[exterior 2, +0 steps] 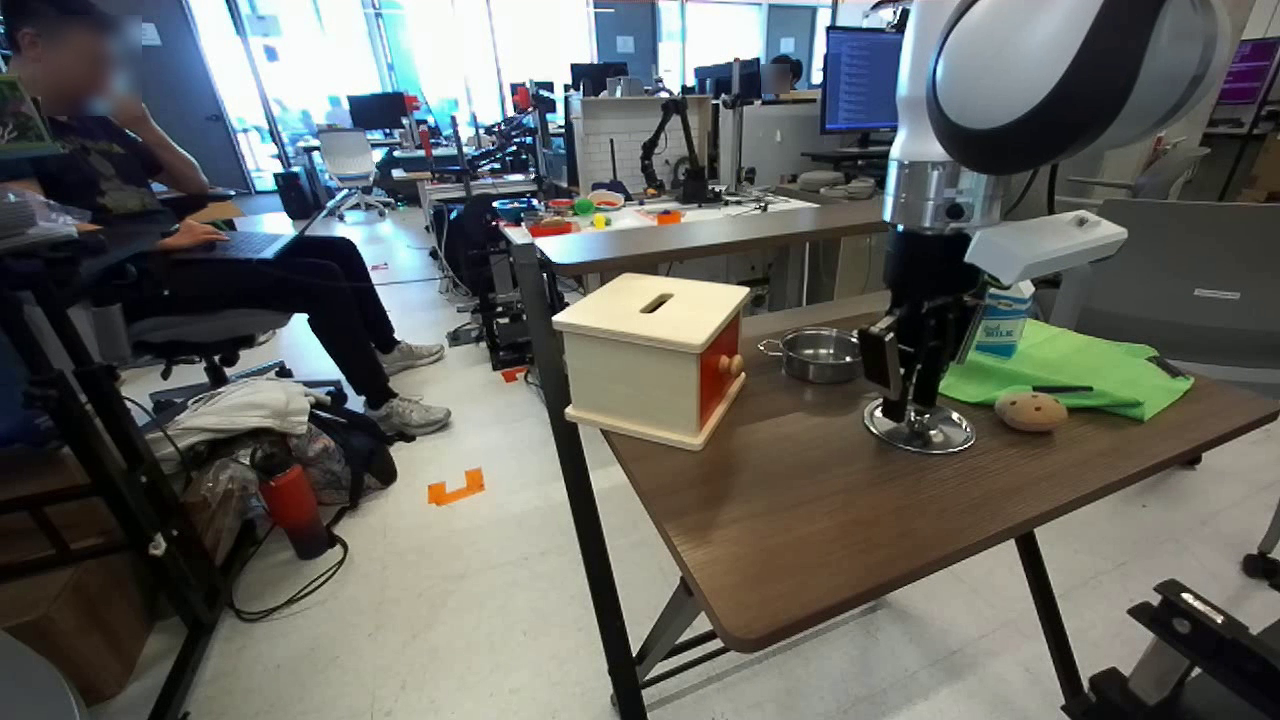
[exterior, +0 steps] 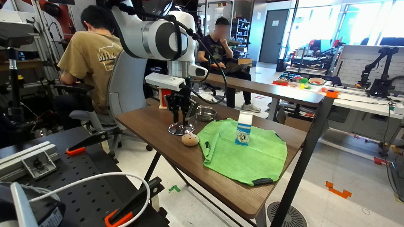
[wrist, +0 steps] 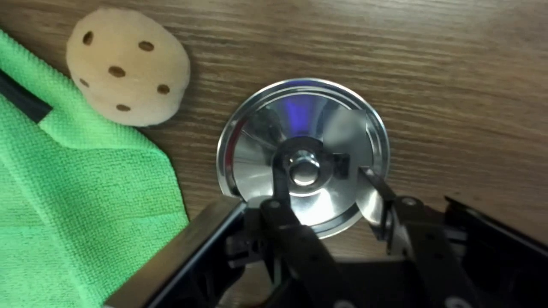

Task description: Put the lid on the pot

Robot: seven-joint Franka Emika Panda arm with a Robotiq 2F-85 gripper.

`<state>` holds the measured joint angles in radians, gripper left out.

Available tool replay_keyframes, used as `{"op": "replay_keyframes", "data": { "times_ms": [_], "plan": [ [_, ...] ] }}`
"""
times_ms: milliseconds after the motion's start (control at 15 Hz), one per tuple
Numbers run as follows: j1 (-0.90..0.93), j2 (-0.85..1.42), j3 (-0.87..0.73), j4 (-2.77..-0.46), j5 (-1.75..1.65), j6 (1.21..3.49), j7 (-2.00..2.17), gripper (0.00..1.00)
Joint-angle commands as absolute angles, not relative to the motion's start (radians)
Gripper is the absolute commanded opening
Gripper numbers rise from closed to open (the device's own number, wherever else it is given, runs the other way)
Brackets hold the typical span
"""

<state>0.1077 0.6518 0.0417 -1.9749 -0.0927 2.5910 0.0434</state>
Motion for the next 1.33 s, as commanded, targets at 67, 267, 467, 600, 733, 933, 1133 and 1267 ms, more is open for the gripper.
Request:
{"op": "replay_keyframes", "data": {
  "times_ms": [67,267,467,600,733,933,1133,1267],
  "plan": [
    [0.095,0.600,0.043,-2.041,-0.085,2.628,0.020,0.45],
    [0.092,0.595,0.041,-2.047,-0.084,2.625,0.020,0.48],
    [0.092,0.599,0.039,-2.045,-0.085,2.624,0.021,0.49],
    [0.092,0.603,0.038,-2.041,-0.085,2.623,0.023,0.43],
    [0.093,0.606,0.036,-2.040,-0.086,2.623,0.024,0.39],
    [0.092,0.612,0.034,-2.035,-0.086,2.622,0.025,0.37],
    [0.092,0.616,0.033,-2.033,-0.085,2.621,0.025,0.39],
    [0.092,0.618,0.033,-2.031,-0.085,2.620,0.025,0.40]
  ]
}}
